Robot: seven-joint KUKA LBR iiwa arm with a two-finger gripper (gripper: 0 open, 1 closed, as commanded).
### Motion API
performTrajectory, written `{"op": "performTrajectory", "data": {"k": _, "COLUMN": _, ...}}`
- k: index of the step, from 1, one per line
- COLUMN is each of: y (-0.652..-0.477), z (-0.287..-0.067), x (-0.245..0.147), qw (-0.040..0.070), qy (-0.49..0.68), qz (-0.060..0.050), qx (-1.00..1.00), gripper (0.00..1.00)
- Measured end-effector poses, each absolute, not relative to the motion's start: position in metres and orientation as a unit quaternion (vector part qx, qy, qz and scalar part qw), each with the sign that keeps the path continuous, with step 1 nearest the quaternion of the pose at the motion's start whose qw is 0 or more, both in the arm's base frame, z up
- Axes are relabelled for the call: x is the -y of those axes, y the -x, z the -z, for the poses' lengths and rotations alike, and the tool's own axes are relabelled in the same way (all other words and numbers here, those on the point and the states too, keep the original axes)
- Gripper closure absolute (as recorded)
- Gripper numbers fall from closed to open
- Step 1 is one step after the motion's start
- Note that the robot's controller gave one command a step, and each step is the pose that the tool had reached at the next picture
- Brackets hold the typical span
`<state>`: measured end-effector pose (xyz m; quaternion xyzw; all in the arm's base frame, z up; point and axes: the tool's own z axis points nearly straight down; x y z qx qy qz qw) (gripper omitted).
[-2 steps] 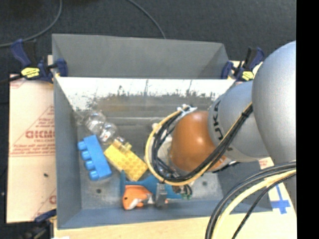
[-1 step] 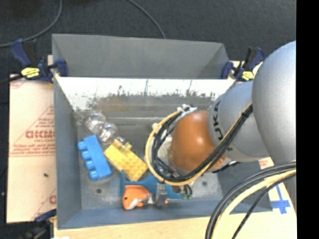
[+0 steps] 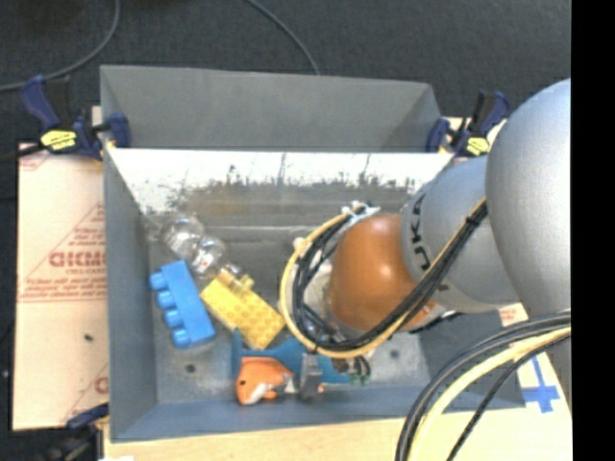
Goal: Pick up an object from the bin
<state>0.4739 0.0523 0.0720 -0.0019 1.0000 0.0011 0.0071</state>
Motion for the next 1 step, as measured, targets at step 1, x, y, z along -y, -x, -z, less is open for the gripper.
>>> {"op": "performTrajectory", "data": {"k": 1, "y": -0.4749, "z": -0.0718, "x": -0.0536, "qw": 0.008, "qy": 0.023, "qz": 0.000, "qx": -1.000, "gripper": 1.00}}
